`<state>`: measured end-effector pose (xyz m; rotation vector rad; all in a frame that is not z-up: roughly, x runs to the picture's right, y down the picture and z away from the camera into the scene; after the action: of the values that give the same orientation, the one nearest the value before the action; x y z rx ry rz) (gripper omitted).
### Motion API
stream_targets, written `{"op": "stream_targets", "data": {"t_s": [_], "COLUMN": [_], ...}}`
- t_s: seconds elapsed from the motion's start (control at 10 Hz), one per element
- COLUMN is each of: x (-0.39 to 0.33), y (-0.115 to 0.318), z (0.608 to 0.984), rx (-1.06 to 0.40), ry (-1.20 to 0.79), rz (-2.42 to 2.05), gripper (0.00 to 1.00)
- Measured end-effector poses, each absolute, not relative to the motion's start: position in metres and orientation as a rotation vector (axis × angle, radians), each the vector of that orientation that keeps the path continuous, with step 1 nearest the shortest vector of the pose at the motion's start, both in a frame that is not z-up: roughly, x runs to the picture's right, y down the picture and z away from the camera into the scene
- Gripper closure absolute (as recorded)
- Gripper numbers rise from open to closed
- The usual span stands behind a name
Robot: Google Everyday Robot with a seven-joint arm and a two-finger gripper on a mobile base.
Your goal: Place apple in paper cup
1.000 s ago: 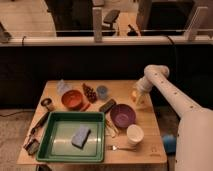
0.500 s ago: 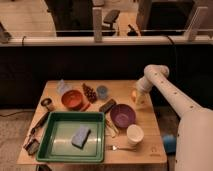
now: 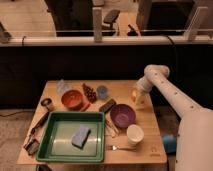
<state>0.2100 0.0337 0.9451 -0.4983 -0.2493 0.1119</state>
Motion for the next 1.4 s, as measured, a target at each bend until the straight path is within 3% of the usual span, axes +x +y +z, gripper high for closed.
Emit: {"op": "stream_targets", "data": {"t_s": [0.8,0.9,1.4], "x": [0.226,0.227,0.238], "y": [0.044,0.045,0.055], "z": [0.954,0.955,0.949], "rx": [-0.532,-0.537,-0.544], "ry": [-0.275,-0.278,-0.319], "rz": [-0.068,-0.085,-0.131], "gripper": [0.24,0.3,0.84]}}
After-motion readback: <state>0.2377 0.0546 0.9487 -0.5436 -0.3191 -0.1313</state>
